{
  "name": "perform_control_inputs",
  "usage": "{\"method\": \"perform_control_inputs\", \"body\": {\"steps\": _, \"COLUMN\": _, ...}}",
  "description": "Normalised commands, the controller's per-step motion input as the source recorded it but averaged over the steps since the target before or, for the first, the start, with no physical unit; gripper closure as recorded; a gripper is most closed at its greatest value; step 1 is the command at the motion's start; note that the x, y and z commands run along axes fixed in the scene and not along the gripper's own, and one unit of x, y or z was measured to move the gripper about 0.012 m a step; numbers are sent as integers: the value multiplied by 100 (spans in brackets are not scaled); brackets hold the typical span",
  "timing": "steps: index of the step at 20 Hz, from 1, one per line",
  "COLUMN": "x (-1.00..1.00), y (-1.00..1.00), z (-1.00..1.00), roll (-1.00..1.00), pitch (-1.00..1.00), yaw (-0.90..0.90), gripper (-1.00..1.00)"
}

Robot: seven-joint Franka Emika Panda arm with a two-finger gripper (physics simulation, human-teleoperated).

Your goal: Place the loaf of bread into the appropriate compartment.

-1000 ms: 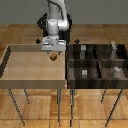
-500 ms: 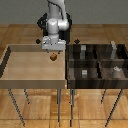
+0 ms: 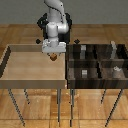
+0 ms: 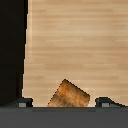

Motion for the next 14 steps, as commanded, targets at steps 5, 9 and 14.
{"method": "perform_control_inputs", "body": {"steps": 5, "x": 0, "y": 0, "z": -40, "roll": 0, "pitch": 0, "yaw": 0, "gripper": -100}}
{"method": "perform_control_inputs", "body": {"steps": 9, "x": 0, "y": 0, "z": -100, "roll": 0, "pitch": 0, "yaw": 0, "gripper": -100}}
{"method": "perform_control_inputs", "body": {"steps": 14, "x": 0, "y": 0, "z": -100, "roll": 0, "pitch": 0, "yaw": 0, "gripper": -100}}
